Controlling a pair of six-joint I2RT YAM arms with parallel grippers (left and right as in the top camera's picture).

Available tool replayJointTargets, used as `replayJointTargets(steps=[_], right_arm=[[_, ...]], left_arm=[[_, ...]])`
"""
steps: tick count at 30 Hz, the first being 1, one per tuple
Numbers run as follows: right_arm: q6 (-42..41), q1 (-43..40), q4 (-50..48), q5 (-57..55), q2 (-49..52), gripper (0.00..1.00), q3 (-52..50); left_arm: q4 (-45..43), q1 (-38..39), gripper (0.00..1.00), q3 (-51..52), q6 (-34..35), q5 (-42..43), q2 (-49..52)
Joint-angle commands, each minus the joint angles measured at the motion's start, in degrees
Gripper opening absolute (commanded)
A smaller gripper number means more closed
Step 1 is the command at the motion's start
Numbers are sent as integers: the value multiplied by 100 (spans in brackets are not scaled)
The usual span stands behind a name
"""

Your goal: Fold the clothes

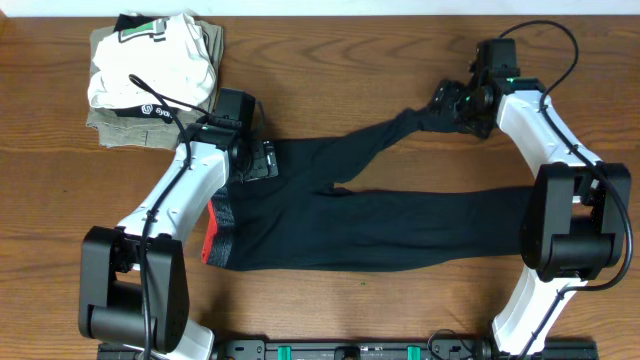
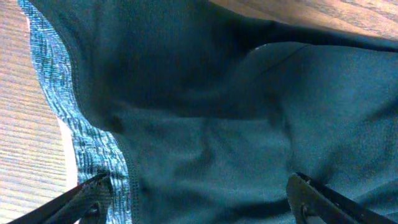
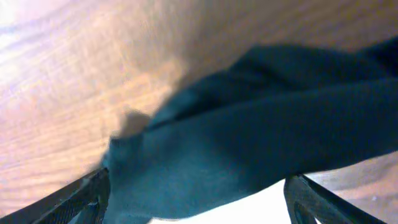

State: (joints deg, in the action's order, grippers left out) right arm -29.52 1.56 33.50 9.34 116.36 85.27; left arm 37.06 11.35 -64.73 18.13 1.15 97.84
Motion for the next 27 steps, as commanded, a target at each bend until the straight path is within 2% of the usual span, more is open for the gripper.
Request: replayJointTargets(steps=[1, 8, 9, 13, 14, 20, 22, 27], right_arm=[[-354, 0, -101, -188, 184, 86, 136], [-520, -4, -118, -203, 481, 81, 136], [-520, -7, -107, -205, 511, 77, 136], [-518, -9, 20, -407, 608, 46, 136], [-516, -2, 63, -505, 608, 41, 138], [-516, -22, 715, -1226, 605, 24, 361], [-505, -22, 1032, -1602, 605, 15, 516], [-297, -26, 1847, -2476, 605, 11, 1163]], left_arm=[[20, -13, 91, 50, -50, -9, 22], [20, -15, 92, 55, -50, -9, 22], [20, -13, 91, 55, -50, -9, 24], [20, -15, 91, 55, -50, -9, 22], [20, -15, 91, 55, -50, -9, 22], [15, -15, 91, 55, -52, -9, 22], [15, -15, 91, 55, -55, -9, 22], [13, -15, 91, 55, -55, -9, 22]])
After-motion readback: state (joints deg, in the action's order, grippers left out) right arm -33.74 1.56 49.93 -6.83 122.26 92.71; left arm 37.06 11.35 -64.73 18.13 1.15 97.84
